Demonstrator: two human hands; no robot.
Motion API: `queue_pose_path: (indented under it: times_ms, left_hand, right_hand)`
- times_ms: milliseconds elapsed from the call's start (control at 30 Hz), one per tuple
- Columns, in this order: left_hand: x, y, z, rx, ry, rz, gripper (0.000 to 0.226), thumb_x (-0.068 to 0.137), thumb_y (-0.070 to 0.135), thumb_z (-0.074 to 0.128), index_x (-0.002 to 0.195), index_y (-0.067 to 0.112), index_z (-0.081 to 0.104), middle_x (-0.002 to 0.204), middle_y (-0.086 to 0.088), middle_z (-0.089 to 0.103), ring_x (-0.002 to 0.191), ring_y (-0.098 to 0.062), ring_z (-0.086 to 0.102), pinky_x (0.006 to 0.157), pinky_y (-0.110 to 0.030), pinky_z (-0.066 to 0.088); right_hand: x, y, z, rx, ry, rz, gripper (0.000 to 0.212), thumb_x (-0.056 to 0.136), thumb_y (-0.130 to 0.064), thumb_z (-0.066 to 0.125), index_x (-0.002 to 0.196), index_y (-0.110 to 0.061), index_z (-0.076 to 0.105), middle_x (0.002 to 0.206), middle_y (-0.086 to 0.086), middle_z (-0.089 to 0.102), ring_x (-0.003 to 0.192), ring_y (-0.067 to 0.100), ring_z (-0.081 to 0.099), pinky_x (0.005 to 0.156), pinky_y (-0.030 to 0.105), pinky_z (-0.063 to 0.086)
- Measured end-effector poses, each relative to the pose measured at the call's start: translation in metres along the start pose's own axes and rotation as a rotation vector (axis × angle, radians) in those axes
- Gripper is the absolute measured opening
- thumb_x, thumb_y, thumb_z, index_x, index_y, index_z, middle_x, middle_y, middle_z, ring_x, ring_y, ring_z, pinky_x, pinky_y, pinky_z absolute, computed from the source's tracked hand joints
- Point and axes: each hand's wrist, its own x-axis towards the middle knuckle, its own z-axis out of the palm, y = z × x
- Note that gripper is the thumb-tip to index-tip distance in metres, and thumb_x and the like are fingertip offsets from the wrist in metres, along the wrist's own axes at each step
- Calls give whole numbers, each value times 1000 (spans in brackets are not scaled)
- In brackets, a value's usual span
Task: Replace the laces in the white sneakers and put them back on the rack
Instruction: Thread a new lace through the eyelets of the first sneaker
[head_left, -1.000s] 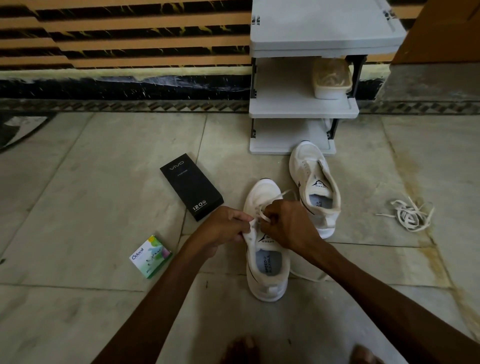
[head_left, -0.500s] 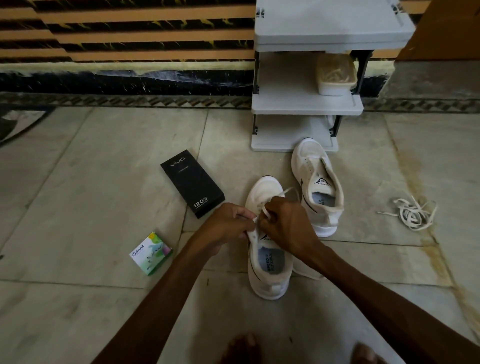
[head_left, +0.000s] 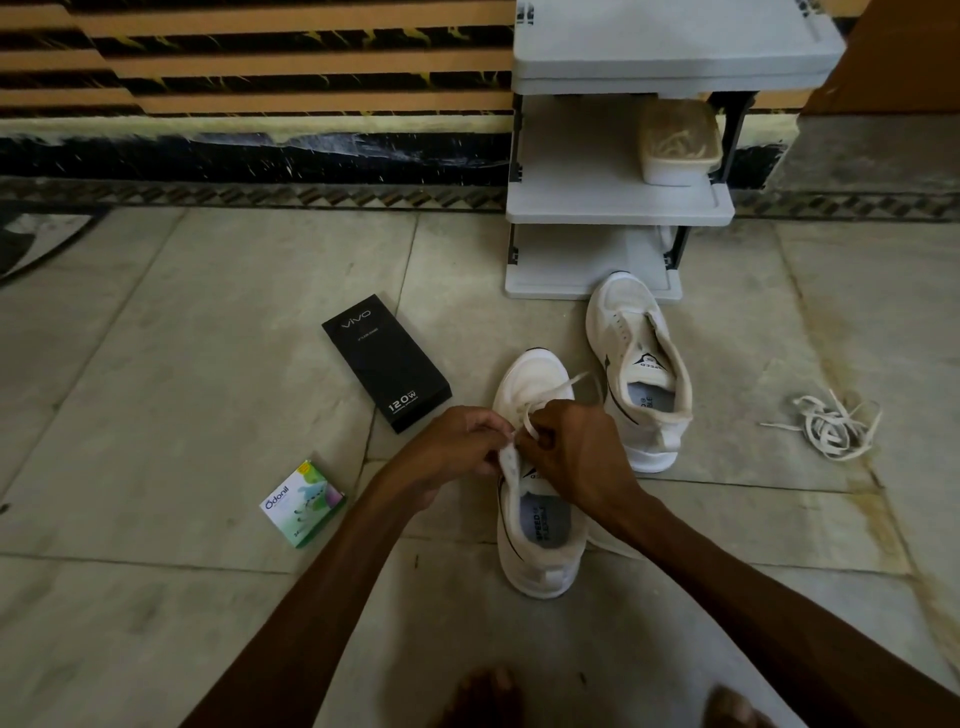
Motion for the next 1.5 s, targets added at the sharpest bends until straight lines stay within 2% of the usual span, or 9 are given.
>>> queue_pose_path:
  times_ms: [400,767,867,1000,1100,1200,1267,1367,1500]
  left_hand:
    - [4,-12,6,-30,134,133,7,88,9,67,92,11,72,88,-2,73,77,-8,71,63,-15,53]
    - [26,-12,-15,826,652,146,19,99,18,50,102,5,63,98,-12,67,89,-22,65,84,-33,54]
    - [25,5,-43,204,797,296,13,97,15,54,95,6,63,92,-12,69,91,-28,68,81,-36,57]
    - [2,49,-24,-955,89,107,10,98,10,50,101,5,58,93,-9,68,80,-16,70,77,-29,56]
    - [-8,40,-5,-126,56,151,13,99,14,48,107,14,59,83,0,61,64,-7,56,64,-23,45]
    - [-2,23,3,980,4,198,26,98,12,51,122,15,58,115,-3,63,100,-19,62,88,-30,51]
    - [1,27,5,1187,-39,112,25,96,12,53,119,10,64,118,-7,64,104,-22,62,94,-32,50]
    - [0,46,-5,738,-69,210,19,96,13,54,92,11,72,84,5,68,78,-6,62,76,-26,50]
    - [-28,85,-31,-623,-178,433,29,91,-6,41,76,14,57,61,7,54,53,-4,46,52,-15,40]
  right_hand:
    - [7,-3,-6,-105,-39,164,28,81,-38,73,62,-21,60,59,-5,53,58,13,52,56,24,40]
    - [-6,0,-12,-17,-33,158,36,62,-22,81,91,-22,58,79,-3,67,69,14,61,65,30,53]
    - [-7,1,-8,15,10,183,37,61,-22,81,93,-20,61,77,-2,66,68,15,62,66,34,55]
    - [-13,-1,-4,68,115,212,30,70,-24,80,93,-21,61,75,-8,63,64,5,58,56,12,41]
    - [-24,-7,6,93,206,230,23,76,-22,74,95,-19,61,82,-6,61,70,8,56,58,15,42]
    - [-32,-8,12,57,263,188,27,73,-21,76,95,-17,61,88,-2,60,76,12,55,65,23,46]
    - [-33,-6,12,71,284,212,29,70,-23,79,91,-17,59,85,-5,55,73,10,51,61,16,39]
    - [-34,-4,12,88,282,267,28,69,-24,79,86,-18,57,83,-7,52,69,8,49,58,10,31]
    - [-35,-3,12,102,287,269,28,70,-23,78,87,-18,56,82,-7,52,69,10,52,58,13,35]
